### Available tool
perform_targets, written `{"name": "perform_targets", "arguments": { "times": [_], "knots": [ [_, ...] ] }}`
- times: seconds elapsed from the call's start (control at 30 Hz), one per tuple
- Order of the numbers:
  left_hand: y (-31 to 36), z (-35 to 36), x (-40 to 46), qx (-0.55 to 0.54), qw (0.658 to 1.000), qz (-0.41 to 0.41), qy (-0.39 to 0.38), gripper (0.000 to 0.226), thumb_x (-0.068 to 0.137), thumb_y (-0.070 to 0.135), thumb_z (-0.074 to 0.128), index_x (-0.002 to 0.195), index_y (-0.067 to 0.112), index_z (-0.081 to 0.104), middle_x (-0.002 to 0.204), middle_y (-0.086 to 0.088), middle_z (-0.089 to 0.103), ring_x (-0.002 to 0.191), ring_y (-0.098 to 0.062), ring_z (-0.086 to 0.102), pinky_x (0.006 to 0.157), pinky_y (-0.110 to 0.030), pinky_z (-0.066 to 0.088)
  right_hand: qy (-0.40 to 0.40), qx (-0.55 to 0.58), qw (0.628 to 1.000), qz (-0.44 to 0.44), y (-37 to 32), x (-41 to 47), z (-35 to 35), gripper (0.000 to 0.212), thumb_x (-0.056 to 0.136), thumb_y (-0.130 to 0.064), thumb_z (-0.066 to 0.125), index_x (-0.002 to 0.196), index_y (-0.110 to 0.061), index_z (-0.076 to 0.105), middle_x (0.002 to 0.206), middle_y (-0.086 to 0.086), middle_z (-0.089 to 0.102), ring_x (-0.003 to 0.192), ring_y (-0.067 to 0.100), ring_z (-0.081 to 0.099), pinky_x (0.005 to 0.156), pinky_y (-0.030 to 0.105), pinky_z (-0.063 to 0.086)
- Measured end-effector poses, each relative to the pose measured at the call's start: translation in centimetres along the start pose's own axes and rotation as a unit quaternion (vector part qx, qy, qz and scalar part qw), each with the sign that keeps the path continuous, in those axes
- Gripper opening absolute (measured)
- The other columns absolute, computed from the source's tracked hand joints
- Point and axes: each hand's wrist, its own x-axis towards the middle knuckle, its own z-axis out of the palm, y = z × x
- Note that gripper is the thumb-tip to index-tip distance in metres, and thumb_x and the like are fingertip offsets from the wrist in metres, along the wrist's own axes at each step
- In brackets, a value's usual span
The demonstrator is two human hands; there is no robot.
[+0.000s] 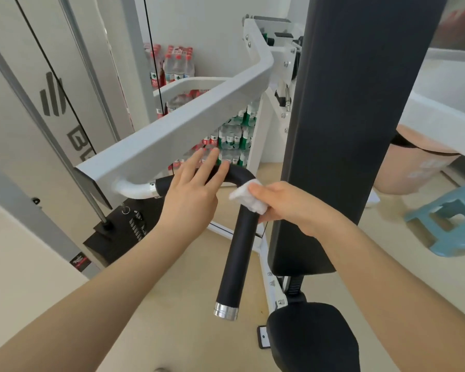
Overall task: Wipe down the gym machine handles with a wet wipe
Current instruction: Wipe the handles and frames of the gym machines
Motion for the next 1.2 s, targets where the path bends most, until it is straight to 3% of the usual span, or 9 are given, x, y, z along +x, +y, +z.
{"name": "perform_targets", "arguments": {
  "times": [0.13,0.3,0.43,0.6,0.67,0.8,0.93,1.07,1.2],
  "knots": [
    [0.4,0.0,-0.1,0.018,1.000,-0.022,-0.002,0.055,0.069,0.001,0.055,0.124,0.004,0.056,0.129,-0.018,0.056,0.120,-0.040,0.050,0.098,-0.050,0.041,0.050,-0.099,0.993,-0.040,0.6,-0.6,0.7,0.048,0.098,-0.047,0.024,0.098,-0.016,0.060,0.097,0.010,0.068,0.090,0.022,0.066,0.091,0.034,0.050],
    [0.4,0.1,-0.7,0.020,0.999,-0.025,-0.022,0.069,0.069,-0.015,0.060,0.134,0.003,0.045,0.138,-0.022,0.046,0.122,-0.042,0.047,0.099,-0.052,0.038,-0.147,0.060,0.986,0.049,3.3,-3.4,1.4,0.039,0.096,-0.046,0.033,0.108,-0.018,0.057,0.109,0.008,0.066,0.100,0.021,0.066,0.095,0.035,0.049],
    [1.4,-1.1,-1.1,-0.035,0.999,-0.035,0.000,0.047,0.075,-0.009,0.062,0.121,0.004,0.059,0.136,-0.022,0.047,0.122,-0.043,0.045,0.097,-0.051,0.039,-0.056,0.174,0.983,0.019,2.6,-1.1,1.6,0.038,0.096,-0.043,0.038,0.116,-0.014,0.052,0.115,0.011,0.063,0.104,0.022,0.063,0.095,0.036,0.049],
    [2.7,-2.3,-2.3,-0.256,0.965,0.006,-0.061,0.032,0.092,0.019,0.040,0.111,0.008,0.063,0.111,-0.002,0.061,0.102,-0.016,0.057,0.088,-0.022,0.044,-0.025,0.367,0.930,0.003,3.0,-1.5,3.5,0.034,0.098,-0.030,0.040,0.127,-0.014,0.048,0.121,0.009,0.059,0.111,0.023,0.058,0.098,0.044,0.046],
    [2.9,-2.5,-2.8,-0.294,0.953,-0.023,-0.064,0.028,0.094,0.018,0.044,0.117,0.012,0.059,0.108,0.006,0.059,0.099,-0.009,0.058,0.087,-0.015,0.044,-0.026,0.341,0.940,0.009,4.0,-2.5,4.5,0.034,0.098,-0.031,0.040,0.130,-0.018,0.042,0.126,0.006,0.055,0.114,0.020,0.055,0.099,0.043,0.045],
    [3.5,-2.9,-3.4,-0.353,0.927,-0.093,-0.093,0.031,0.094,0.016,0.048,0.124,0.024,0.054,0.106,0.003,0.066,0.089,-0.014,0.065,0.082,-0.023,0.052,0.014,0.270,0.963,-0.004,3.8,-1.9,4.0,0.039,0.097,-0.034,0.043,0.131,-0.017,0.039,0.127,0.004,0.054,0.114,0.017,0.054,0.104,0.036,0.040],
    [3.1,-3.9,-3.4,-0.362,0.912,-0.069,-0.179,0.043,0.095,0.009,0.044,0.135,0.025,0.044,0.132,0.010,0.051,0.110,0.003,0.049,0.086,0.002,0.035,0.014,0.323,0.946,-0.005,4.0,-2.1,5.1,0.040,0.096,-0.037,0.043,0.126,-0.012,0.049,0.119,0.007,0.063,0.110,0.019,0.060,0.105,0.039,0.040],
    [2.9,-4.4,-3.8,-0.381,0.884,-0.098,-0.253,0.056,0.096,0.006,0.038,0.144,0.031,0.026,0.144,0.004,0.040,0.118,-0.004,0.047,0.094,-0.016,0.035,-0.061,0.348,0.935,0.017,5.8,-5.1,7.6,0.041,0.094,-0.034,0.045,0.129,-0.012,0.048,0.122,0.008,0.063,0.113,0.021,0.060,0.105,0.043,0.041],
    [3.4,-4.8,-5.3,-0.417,0.873,-0.119,-0.223,0.057,0.089,-0.004,0.039,0.140,0.023,0.034,0.139,0.005,0.044,0.126,-0.005,0.041,0.095,-0.011,0.032,0.070,0.362,0.929,0.008,4.5,-4.2,7.4,0.042,0.092,-0.028,0.054,0.131,-0.016,0.046,0.124,0.007,0.059,0.112,0.021,0.058,0.102,0.039,0.044]
  ]
}}
